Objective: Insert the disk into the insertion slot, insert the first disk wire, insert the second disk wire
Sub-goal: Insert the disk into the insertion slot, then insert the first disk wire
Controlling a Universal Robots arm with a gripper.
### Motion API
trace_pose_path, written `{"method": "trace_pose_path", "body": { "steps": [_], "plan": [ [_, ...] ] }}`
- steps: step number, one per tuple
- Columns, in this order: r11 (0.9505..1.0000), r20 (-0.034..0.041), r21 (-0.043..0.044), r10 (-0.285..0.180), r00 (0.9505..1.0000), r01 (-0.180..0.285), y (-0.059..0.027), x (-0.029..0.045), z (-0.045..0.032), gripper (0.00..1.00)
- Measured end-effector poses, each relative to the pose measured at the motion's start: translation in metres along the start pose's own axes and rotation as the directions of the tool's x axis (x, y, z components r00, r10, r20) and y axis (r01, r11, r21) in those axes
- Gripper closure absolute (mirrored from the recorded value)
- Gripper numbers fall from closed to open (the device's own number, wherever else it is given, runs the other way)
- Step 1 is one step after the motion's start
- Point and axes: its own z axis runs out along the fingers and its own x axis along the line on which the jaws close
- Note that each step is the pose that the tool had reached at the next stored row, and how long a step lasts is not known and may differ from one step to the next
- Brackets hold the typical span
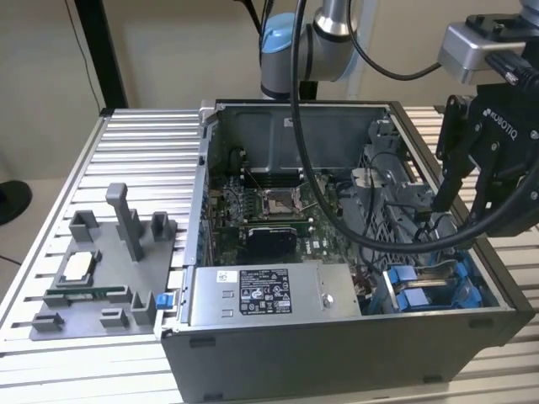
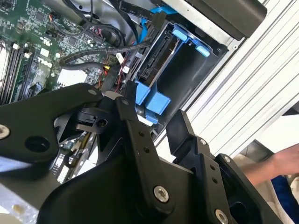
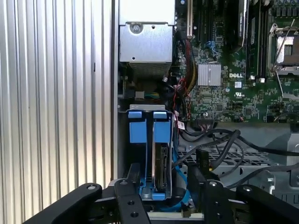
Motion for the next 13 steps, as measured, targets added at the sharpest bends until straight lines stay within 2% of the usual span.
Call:
{"method": "trace_pose_path", "body": {
  "steps": [7, 13],
  "plan": [
    [1.0000, -0.0001, 0.0000, 0.000, 1.0000, 0.000, 0.0000, -0.0019, 0.0005, 0.00],
    [1.0000, 0.0002, 0.0005, 0.001, 1.0000, -0.001, 0.0023, -0.0087, 0.0025, 0.00]
  ]
}}
